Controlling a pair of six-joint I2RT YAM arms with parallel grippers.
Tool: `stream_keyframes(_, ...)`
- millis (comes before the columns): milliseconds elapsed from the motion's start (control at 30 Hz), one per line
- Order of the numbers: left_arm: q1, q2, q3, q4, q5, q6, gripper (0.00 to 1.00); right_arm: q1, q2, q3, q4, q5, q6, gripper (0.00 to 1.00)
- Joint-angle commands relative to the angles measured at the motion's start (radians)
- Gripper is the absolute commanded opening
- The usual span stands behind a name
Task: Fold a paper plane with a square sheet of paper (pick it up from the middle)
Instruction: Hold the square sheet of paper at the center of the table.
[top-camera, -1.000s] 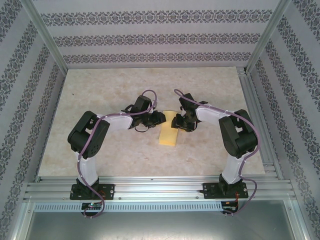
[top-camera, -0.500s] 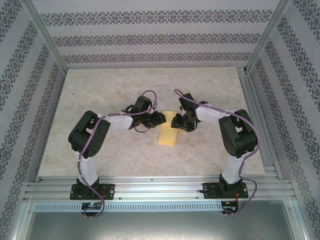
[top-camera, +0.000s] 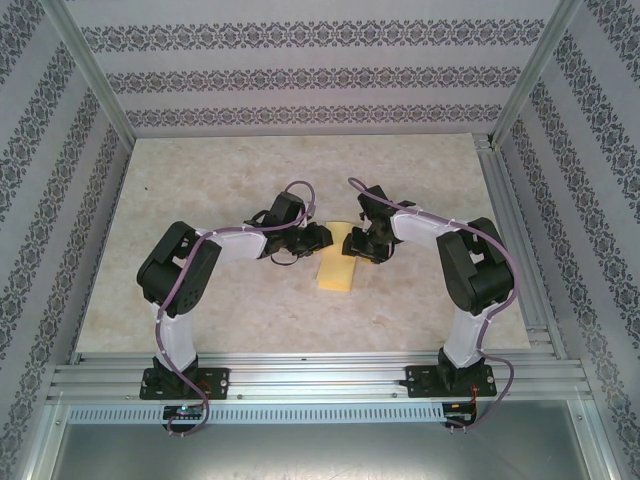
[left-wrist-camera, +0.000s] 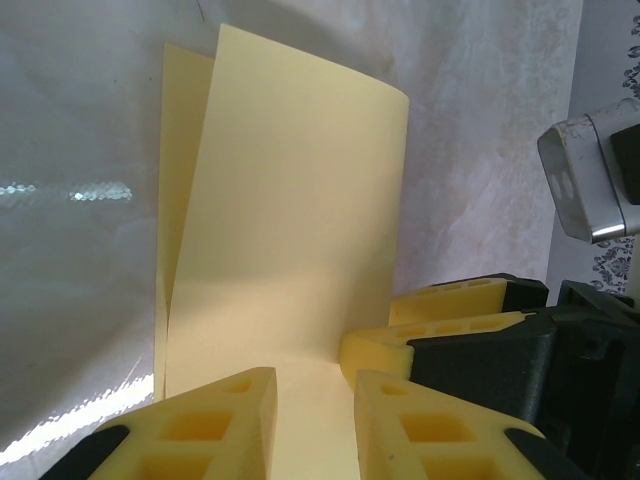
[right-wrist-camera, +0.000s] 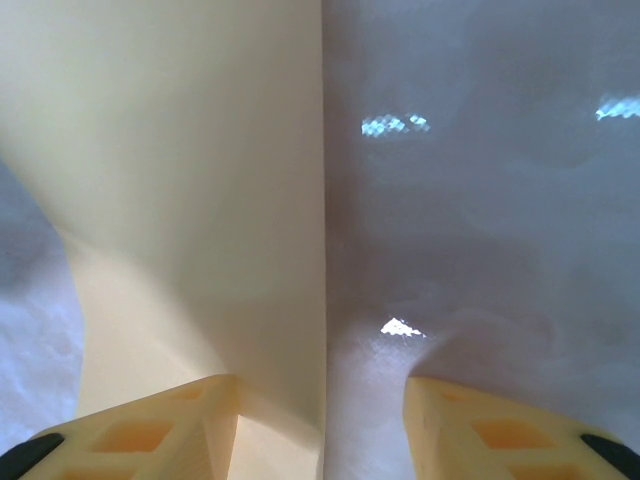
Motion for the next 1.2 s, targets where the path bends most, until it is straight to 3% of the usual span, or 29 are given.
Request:
stream_keyframes(0,-0.014,0.017,0.014,0.040,0.019,-0.007,0.29,0.020,0.043,0.026,0.031,-0.011,-0.019,0.49)
stream_keyframes(1167,-0.021,0.099,0.025,0.015,0.022,-0.006,0.26,0.029,0.060,0.045,0.012,0.016,-0.010,0.50)
